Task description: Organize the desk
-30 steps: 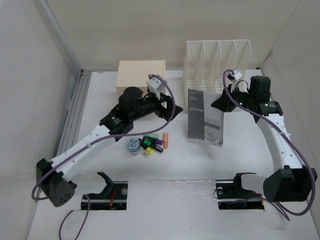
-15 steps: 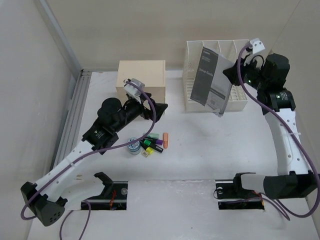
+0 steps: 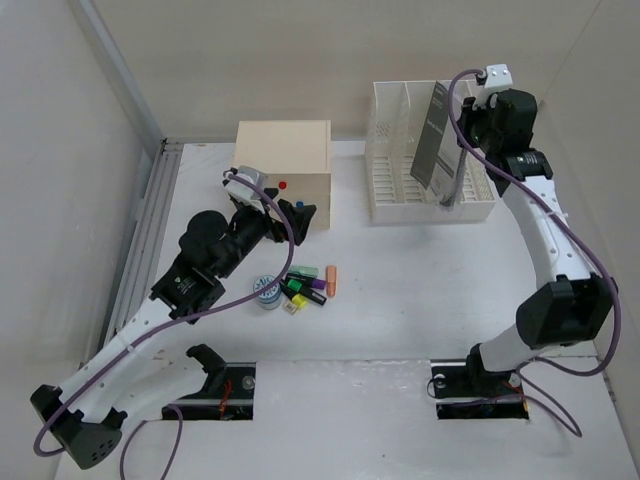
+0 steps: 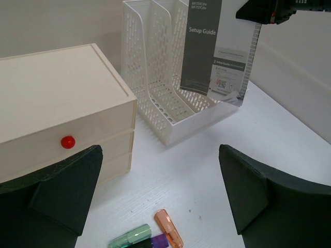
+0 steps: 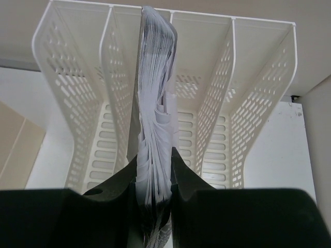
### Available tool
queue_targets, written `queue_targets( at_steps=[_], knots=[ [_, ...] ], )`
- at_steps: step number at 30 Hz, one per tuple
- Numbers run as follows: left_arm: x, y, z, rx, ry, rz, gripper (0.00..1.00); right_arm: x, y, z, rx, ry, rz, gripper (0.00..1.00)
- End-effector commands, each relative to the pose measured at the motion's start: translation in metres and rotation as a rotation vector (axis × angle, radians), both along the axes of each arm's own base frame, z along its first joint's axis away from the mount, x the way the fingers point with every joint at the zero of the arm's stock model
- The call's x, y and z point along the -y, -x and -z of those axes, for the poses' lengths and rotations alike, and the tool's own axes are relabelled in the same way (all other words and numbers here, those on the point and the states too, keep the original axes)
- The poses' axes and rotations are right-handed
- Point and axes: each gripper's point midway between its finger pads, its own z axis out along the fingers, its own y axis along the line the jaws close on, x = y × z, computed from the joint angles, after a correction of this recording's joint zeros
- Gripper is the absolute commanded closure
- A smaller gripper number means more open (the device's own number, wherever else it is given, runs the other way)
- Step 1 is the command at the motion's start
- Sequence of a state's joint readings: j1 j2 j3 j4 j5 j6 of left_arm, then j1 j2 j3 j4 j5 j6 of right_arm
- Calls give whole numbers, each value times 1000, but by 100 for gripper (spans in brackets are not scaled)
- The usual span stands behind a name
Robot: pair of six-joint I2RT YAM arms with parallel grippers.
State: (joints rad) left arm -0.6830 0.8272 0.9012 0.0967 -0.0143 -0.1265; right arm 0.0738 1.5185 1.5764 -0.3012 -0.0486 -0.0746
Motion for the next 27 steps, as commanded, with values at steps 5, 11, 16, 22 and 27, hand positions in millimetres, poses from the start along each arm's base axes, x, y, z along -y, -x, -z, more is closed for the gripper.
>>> queue_targets(
  at_steps=[5, 11, 16, 22, 27],
  knots=[
    [-8, -3, -3, 28, 7, -39, 6, -2, -27, -96, 336, -7, 40, 100],
    [-8, -9, 2, 14, -5, -59, 6, -6, -49, -104, 421, -10, 72, 100],
    [-7, -11, 10, -1, -17, -68, 6, -18, -63, -90, 415, -62, 68, 100],
    [-9, -15, 13, -8, -23, -78, 6, -39, -63, -38, 347, -145, 48, 100],
    [-9, -15, 13, -13, -15, -78, 6, -48, -51, -17, 382, -149, 84, 100]
  ],
)
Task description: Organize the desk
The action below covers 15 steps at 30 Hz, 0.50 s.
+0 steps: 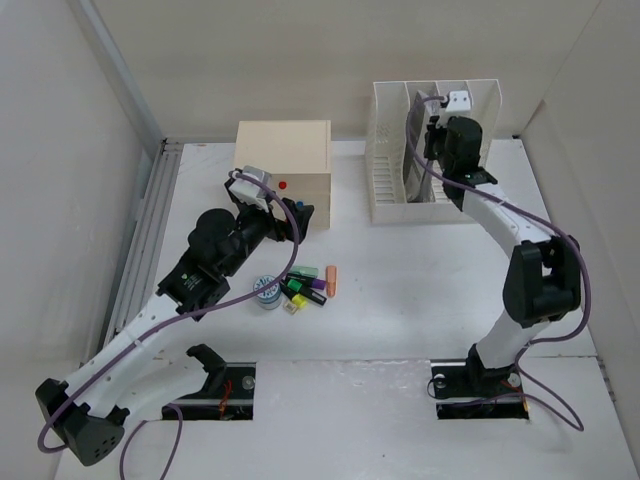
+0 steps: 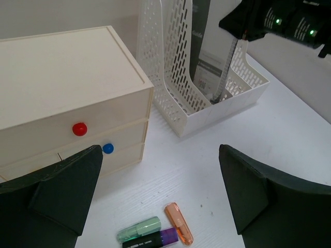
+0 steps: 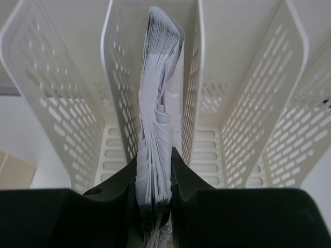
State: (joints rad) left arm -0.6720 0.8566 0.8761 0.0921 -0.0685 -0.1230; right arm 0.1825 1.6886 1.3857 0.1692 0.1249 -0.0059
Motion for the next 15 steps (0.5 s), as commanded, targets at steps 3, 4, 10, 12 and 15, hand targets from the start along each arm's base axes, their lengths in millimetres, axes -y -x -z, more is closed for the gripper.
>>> queue_targets(
  at_steps=[3, 4, 10, 12, 15],
  knots=[
    [-2, -1, -10, 28, 31, -13, 6, -9, 13, -73, 294, -94, 22, 100],
    [-2, -1, -13, 35, 37, -13, 6, -7, 13, -69, 293, -93, 31, 100],
    [-3, 0, -4, 21, 26, -13, 6, -5, 29, -60, 296, -60, 15, 100],
    [-5, -1, -4, 21, 25, -22, 6, -12, 38, -61, 300, -52, -20, 79],
    [-4, -1, -4, 15, 35, -22, 6, -12, 51, -63, 297, -17, -46, 24]
  ],
)
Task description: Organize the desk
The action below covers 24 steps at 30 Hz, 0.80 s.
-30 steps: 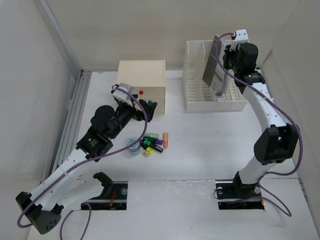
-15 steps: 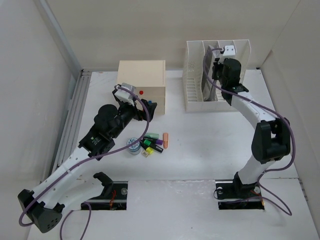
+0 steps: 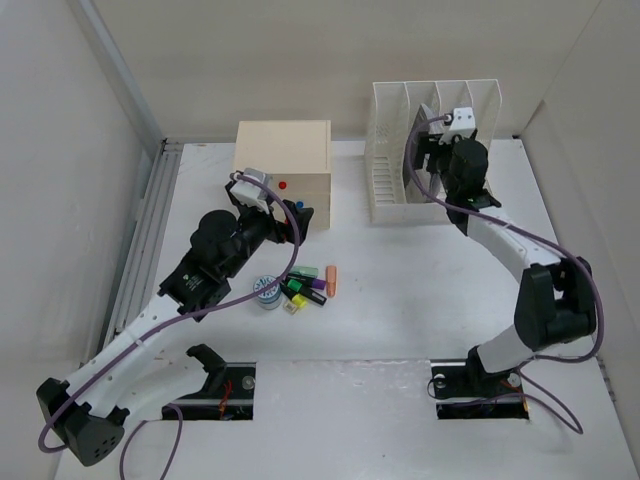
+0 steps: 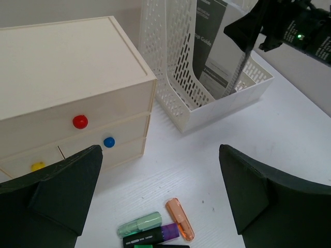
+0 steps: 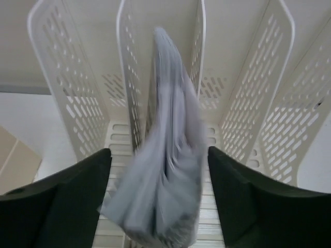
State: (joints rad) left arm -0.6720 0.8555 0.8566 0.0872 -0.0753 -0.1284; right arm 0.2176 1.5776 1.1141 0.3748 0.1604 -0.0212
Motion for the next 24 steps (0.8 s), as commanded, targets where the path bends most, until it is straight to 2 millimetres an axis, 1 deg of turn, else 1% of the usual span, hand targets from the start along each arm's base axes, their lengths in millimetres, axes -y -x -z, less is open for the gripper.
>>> queue_targets(
  at_steps=[1, 3, 4, 5, 7, 8, 9, 10, 11, 12, 13, 14, 15, 16, 17, 18, 19, 20, 21, 22, 23, 24],
  knots=[
    [-3, 0, -15, 31, 52, -16, 5, -6, 21, -81, 213, -6, -46, 15],
    [-1, 1, -15, 26, 61, -7, 5, -3, 30, -88, 207, 5, -46, 0],
    [-4, -1, -15, 26, 61, -16, 5, -2, 34, -84, 182, 23, -47, 0],
    [-5, 1, -18, 33, 67, -16, 5, 2, 44, -99, 206, 18, -37, 0],
    [-3, 2, -18, 28, 75, -5, 5, 8, 56, -110, 215, 42, -24, 0],
    [-4, 4, -21, 35, 81, -5, 5, 10, 62, -109, 196, 66, -25, 0],
    [-4, 4, -21, 35, 81, -5, 5, 15, 76, -126, 228, 59, -12, 0],
    [-6, 6, -21, 34, 80, -5, 5, 18, 84, -137, 242, 70, -11, 0],
    [-7, 8, -24, 36, 93, -5, 5, 16, 93, -140, 221, 85, -40, 0],
    [-7, 8, -21, 28, 87, -5, 5, 14, 108, -154, 238, 82, -66, 0],
    [-10, 10, -26, 35, 105, -14, 5, -4, 118, -155, 231, 103, -196, 0],
    [-11, 13, -24, 25, 124, -14, 5, -14, 128, -137, 141, 127, -275, 0],
    [-12, 12, -24, 16, 139, -23, 5, -24, 136, -140, 127, 155, -353, 0],
    [-16, 14, -23, 9, 158, -38, 5, -34, 147, -134, 94, 169, -431, 0],
    [-17, 16, -18, -9, 169, -39, 5, -51, 158, -121, 48, 159, -534, 0],
    [-19, 16, -16, -18, 185, -55, 6, -57, 166, -107, -11, 155, -566, 0],
    [-20, 19, -17, -33, 208, -55, 6, -63, 171, -100, -46, 91, -565, 0],
    [-22, 20, -9, -52, 204, -66, 6, -59, 171, -93, -74, 55, -509, 0],
    [-27, 23, -9, -46, 208, -76, 2, -60, 174, -90, -74, 26, -504, 0],
    [-29, 26, -10, -50, 217, -76, 0, -56, 176, -72, -98, 16, -484, 0],
    [-37, 25, -10, -48, 217, -114, 0, -52, 185, -79, -55, 6, -471, 0],
    [-43, 29, -8, -55, 210, -131, 0, -44, 186, -76, -39, 0, -427, 0]
  ],
)
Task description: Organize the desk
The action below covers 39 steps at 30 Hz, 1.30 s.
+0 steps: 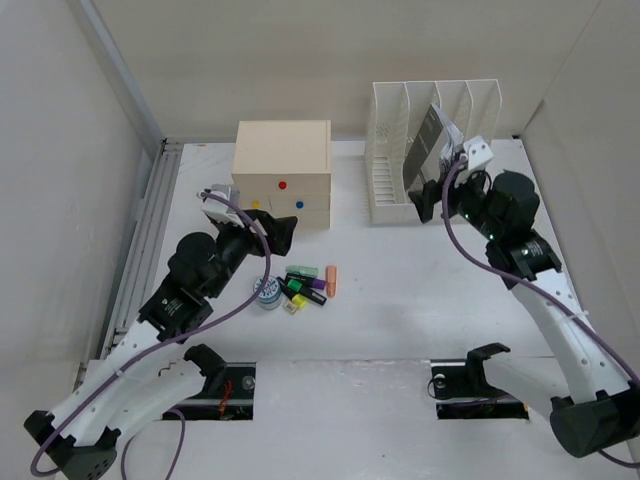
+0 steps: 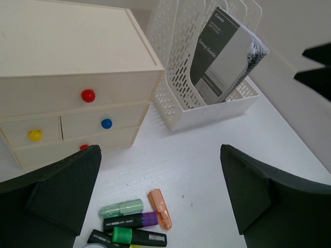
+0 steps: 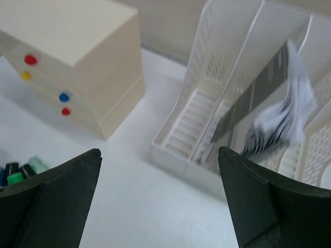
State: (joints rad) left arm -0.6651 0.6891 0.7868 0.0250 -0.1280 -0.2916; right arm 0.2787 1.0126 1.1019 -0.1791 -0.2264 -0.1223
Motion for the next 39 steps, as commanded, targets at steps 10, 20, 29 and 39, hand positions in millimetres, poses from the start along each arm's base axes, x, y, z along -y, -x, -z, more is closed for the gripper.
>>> queue_targets(
  at_steps=[10, 20, 29, 39],
  knots=[
    [-37, -3, 34, -123, 29, -209, 13, -13, 65, 52, -5, 91, -293, 0],
    [-17, -52, 68, -222, -85, -300, 46, -4, 56, 49, -31, 70, -214, 0],
    [-11, -83, 55, -210, -125, -330, 43, -4, 55, 53, -78, 51, -200, 0],
    [-26, -127, 41, -222, -101, -280, 47, -6, 48, 62, -176, 8, -192, 11]
  ],
)
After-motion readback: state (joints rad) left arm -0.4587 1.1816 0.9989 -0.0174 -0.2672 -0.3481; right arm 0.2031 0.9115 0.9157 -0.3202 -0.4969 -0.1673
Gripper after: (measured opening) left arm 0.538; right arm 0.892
